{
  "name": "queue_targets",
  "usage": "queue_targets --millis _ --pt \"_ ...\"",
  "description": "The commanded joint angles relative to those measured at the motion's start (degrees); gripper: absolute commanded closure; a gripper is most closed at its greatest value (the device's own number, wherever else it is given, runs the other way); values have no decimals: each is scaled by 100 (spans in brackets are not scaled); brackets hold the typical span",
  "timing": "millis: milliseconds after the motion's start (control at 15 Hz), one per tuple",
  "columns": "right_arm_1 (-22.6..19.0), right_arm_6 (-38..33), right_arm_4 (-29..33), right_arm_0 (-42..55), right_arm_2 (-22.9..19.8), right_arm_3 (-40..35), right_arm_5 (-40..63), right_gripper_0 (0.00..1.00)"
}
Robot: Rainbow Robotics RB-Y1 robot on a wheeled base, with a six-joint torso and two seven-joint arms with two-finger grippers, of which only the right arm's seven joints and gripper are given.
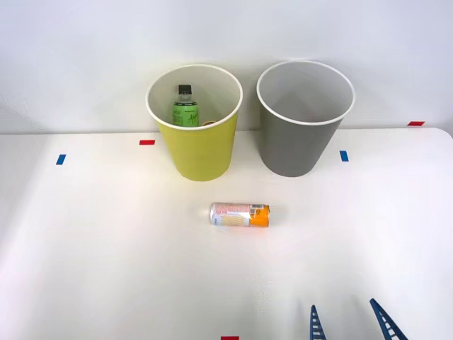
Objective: Put cans in the gray bin, plastic bottles in the light green bin
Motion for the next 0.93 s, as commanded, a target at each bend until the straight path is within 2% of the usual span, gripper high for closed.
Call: queue_targets --millis 67,933 --pt "0 0 0 0 0 0 0 0" --pt "0 0 0 0 0 0 0 0"
